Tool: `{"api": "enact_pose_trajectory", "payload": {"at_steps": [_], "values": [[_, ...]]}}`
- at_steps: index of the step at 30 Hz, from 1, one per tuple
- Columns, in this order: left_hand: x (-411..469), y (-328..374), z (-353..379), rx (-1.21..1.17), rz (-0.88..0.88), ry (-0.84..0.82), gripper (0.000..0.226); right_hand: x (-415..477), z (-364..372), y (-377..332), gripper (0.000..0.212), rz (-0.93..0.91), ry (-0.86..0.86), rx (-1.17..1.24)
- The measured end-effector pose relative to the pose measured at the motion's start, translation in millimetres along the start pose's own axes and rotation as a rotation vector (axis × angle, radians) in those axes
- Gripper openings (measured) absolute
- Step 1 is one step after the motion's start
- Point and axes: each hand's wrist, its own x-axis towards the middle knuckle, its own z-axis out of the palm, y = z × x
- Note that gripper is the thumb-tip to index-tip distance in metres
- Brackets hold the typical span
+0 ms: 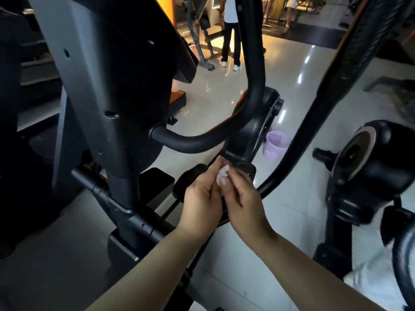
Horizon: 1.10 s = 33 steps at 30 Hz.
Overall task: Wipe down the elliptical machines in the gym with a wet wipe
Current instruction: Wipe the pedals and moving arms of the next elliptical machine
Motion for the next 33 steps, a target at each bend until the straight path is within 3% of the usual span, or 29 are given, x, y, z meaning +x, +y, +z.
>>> {"api": "enact_pose_trajectory", "payload": {"at_steps": [3,5,8,12,16,20,22,28,30,33], "values": [[-7,-3,22,-0.326,-0.266,-0.262,0.046,-15,-16,17,0.024,0.148,0.018,-0.071],[-14,-22,38,-0.351,-0.388,-0.335,0.059,-20,-37,34,0.025,0.105,0.0,-0.348],[-27,-60,42,-0.016,-0.489,-0.373,0.062,-17,-71,69,0.025,-0.217,-0.026,-0.994],[-57,-107,23,0.343,-0.44,-0.343,0.058,-21,-84,101,0.035,-0.255,-0.184,-1.199],[-74,-126,9,0.633,-0.304,-0.295,0.052,-39,-52,122,0.034,-0.196,-0.197,-1.154],[-79,-126,4,0.812,-0.193,-0.359,0.053,-64,-9,136,0.046,-0.287,-0.368,-0.998],[-81,-127,1,0.85,-0.177,-0.303,0.055,-59,-8,137,0.042,-0.331,-0.409,-0.984],[-86,-130,-14,0.848,-0.142,-0.305,0.047,-44,-1,120,0.014,-0.002,-0.209,-0.883],[-87,-131,-17,0.88,-0.124,-0.296,0.045,-55,31,115,0.028,0.044,-0.334,-0.788],[-90,-135,-20,0.889,-0.096,-0.283,0.046,-71,60,113,0.055,-0.04,-0.554,-0.632]]}}
